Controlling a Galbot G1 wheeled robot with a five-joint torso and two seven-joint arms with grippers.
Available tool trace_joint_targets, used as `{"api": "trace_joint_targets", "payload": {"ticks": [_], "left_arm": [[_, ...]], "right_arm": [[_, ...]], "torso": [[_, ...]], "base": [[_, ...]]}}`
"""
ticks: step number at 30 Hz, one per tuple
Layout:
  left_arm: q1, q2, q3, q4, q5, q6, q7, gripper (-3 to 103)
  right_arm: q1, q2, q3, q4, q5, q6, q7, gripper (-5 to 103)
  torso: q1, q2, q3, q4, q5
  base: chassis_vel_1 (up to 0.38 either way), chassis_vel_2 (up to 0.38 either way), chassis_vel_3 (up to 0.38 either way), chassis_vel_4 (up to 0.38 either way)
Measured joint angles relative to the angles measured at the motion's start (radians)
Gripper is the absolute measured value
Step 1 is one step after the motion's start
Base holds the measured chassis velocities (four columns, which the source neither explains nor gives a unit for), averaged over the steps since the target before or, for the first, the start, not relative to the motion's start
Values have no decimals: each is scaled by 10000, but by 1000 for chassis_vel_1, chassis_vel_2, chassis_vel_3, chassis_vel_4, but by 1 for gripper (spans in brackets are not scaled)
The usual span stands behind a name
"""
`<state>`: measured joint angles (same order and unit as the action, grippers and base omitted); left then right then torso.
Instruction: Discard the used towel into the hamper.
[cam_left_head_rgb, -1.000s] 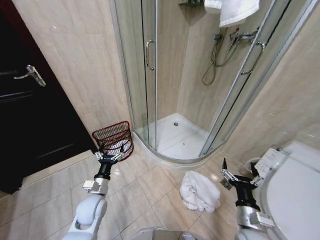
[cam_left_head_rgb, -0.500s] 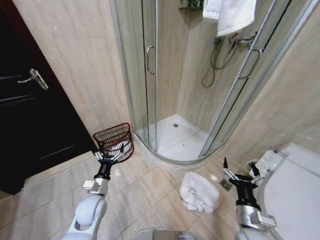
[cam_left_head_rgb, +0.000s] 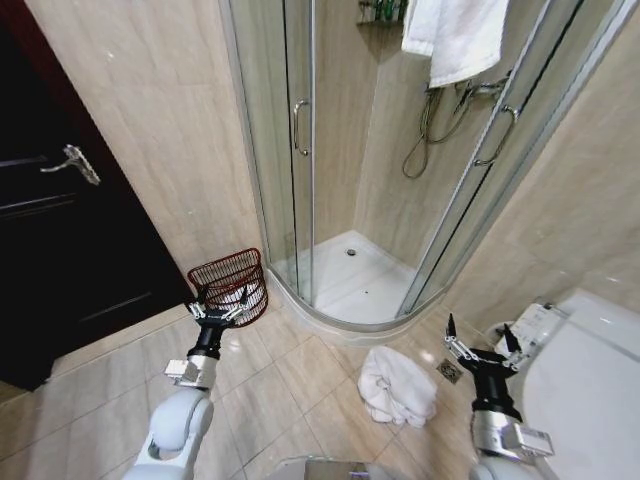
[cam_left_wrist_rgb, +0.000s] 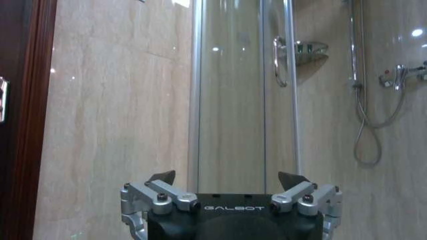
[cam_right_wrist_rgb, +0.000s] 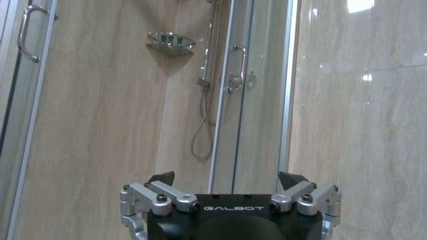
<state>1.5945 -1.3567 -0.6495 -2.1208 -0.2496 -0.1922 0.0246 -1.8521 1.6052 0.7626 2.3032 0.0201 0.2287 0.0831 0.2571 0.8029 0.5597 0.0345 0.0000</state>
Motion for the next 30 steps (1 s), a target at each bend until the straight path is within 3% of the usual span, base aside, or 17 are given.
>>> {"api": "trace_joint_targets", "payload": {"ticks": [30], "left_arm": [[62, 22, -36, -77, 51, 7, -16, 100]], "right_arm": [[2, 30, -39, 30, -36, 134, 35, 100]], "torso": [[608, 1397, 787, 0, 0]], "base": [[0, 0, 0, 0]]}}
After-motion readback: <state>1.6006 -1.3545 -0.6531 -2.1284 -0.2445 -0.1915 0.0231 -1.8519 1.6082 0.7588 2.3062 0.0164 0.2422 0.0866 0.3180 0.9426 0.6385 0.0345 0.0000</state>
